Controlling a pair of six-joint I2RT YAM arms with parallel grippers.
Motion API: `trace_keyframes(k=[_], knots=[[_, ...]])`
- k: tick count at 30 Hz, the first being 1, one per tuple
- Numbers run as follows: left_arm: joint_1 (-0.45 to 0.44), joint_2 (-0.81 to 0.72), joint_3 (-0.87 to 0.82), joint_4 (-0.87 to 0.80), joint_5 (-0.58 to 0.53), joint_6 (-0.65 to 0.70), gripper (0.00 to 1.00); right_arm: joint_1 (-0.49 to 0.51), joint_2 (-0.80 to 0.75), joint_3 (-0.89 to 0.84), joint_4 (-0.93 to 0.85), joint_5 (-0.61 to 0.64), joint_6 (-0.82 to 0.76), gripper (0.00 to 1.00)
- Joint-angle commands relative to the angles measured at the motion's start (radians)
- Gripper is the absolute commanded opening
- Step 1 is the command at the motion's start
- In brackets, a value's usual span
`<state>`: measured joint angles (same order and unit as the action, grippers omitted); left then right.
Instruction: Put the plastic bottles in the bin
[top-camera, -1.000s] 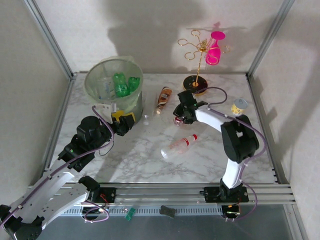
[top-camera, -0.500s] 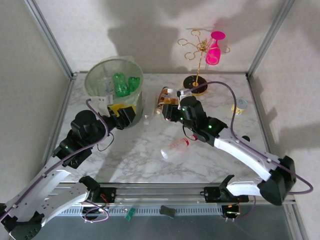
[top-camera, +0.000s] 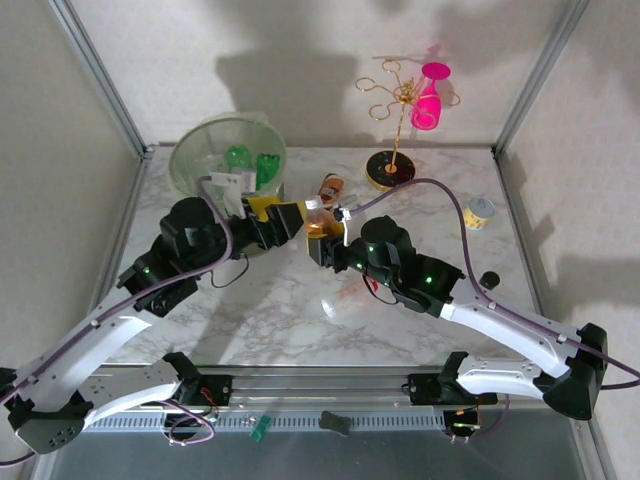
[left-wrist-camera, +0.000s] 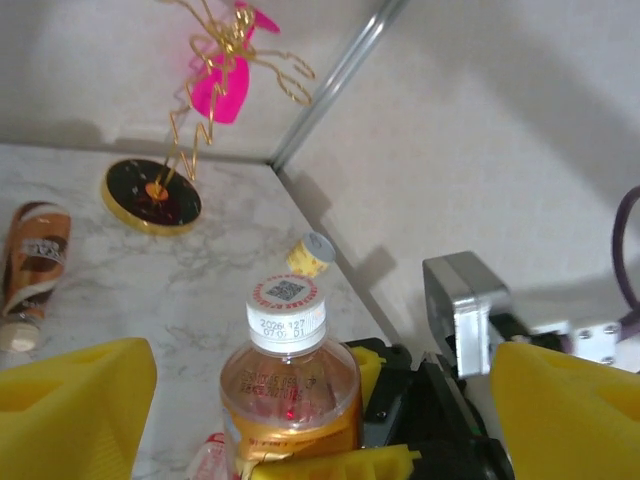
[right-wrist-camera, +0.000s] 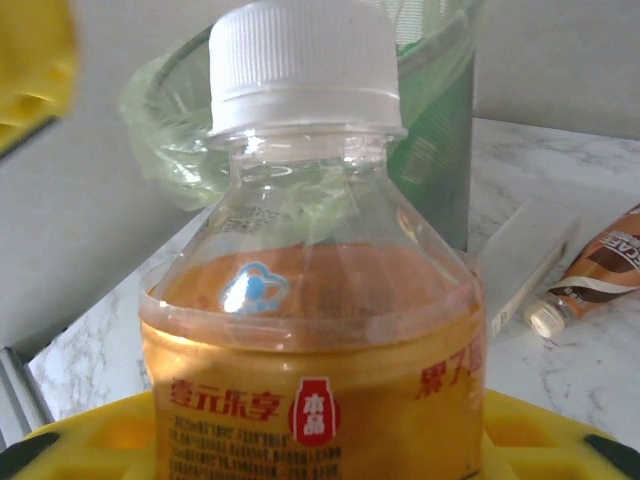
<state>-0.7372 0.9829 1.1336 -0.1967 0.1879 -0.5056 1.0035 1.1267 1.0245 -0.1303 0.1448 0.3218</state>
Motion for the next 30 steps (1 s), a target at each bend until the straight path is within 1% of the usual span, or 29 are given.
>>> trace_keyframes(k=[1,5,8,9,13,14,16,19,20,25,27,30], knots=[[-0.025,0.027,0.017,-0.008,0.024,-0.005,0.84,0.021,-0.027,0.003,0.055,-0.027,-0.029,0.18],[-0.036,0.051,0.009,0.006,0.035,-0.001,0.78,0.042,-0.025,0.008,0.065,-0.043,-0.038,0.19],[-0.04,0.065,0.002,0.018,0.055,-0.003,0.7,0.053,-0.015,0.009,0.072,-0.055,-0.045,0.19],[-0.042,0.068,-0.001,0.023,0.063,-0.002,0.66,0.054,-0.011,0.01,0.072,-0.052,-0.047,0.19],[-0.042,0.071,-0.009,0.029,0.071,0.005,0.44,0.059,-0.003,0.001,0.086,-0.058,-0.04,0.19],[-0.042,0.07,-0.011,0.028,0.071,0.008,0.4,0.059,-0.005,-0.001,0.092,-0.064,-0.038,0.19],[-0.043,0.071,-0.014,0.029,0.078,0.014,0.36,0.061,-0.003,-0.002,0.101,-0.078,-0.037,0.19],[-0.043,0.079,-0.018,0.023,0.08,0.024,0.36,0.063,-0.005,-0.003,0.107,-0.091,-0.038,0.19],[-0.044,0.079,-0.02,0.02,0.079,0.024,0.34,0.063,-0.004,-0.003,0.108,-0.092,-0.038,0.19],[-0.044,0.066,-0.03,0.036,0.076,0.024,0.1,0.066,-0.01,-0.007,0.109,-0.085,-0.036,0.19],[-0.044,0.062,-0.026,0.035,0.071,0.027,0.04,0.066,-0.01,-0.01,0.107,-0.078,-0.035,0.19],[-0.044,0.047,-0.021,0.029,0.054,0.033,0.01,0.065,-0.012,-0.013,0.103,-0.064,-0.031,0.2]])
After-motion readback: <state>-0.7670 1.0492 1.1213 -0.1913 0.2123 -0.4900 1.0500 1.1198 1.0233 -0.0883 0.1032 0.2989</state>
